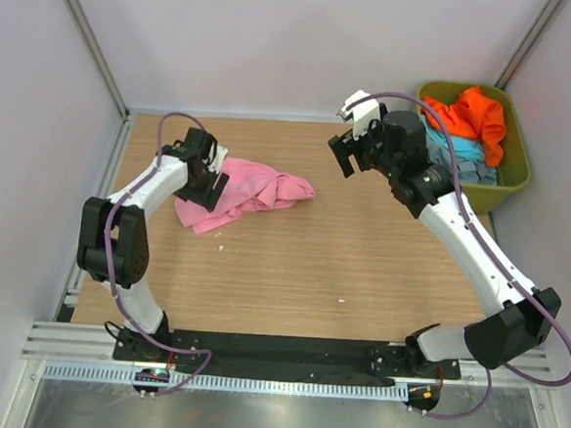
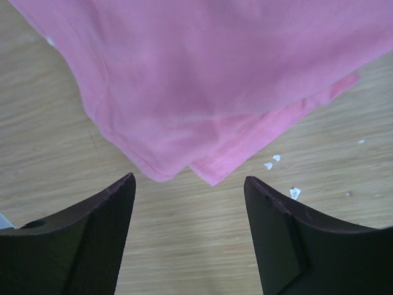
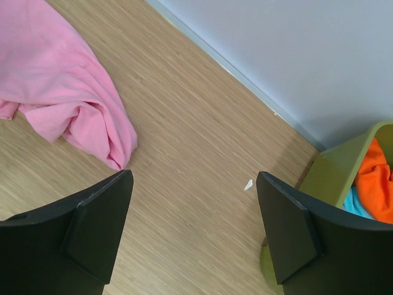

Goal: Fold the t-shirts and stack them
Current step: Flatten the tshirt out

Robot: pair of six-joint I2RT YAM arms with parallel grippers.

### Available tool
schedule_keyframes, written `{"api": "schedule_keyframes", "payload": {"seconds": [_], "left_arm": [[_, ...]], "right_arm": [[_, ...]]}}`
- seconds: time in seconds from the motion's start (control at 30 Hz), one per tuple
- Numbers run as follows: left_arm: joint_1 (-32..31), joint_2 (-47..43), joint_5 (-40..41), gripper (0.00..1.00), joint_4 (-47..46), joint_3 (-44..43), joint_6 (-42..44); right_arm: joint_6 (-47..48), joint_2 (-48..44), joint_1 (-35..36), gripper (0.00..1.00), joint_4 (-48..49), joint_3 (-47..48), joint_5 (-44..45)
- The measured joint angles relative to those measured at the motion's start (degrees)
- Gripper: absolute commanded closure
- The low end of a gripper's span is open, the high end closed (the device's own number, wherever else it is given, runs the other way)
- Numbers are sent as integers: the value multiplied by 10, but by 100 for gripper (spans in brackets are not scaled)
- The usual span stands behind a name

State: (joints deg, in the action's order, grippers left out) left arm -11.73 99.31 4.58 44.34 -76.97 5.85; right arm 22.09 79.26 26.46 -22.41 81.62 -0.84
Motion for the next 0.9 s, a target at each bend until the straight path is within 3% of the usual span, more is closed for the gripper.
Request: {"api": "schedule_keyframes", "payload": {"seconds": [0.3,0.8,0.9], "left_arm": [[51,40,5,20,5,-11,-10],[133,148,-126,33,50,-78,-65],[146,160,-137,40,54,-88,-71]], "right_arm": [[0,1,0,13,0,-6,-17],[10,3,0,12,1,-9,-17],[14,4,0,12,1,-9,-15]]}}
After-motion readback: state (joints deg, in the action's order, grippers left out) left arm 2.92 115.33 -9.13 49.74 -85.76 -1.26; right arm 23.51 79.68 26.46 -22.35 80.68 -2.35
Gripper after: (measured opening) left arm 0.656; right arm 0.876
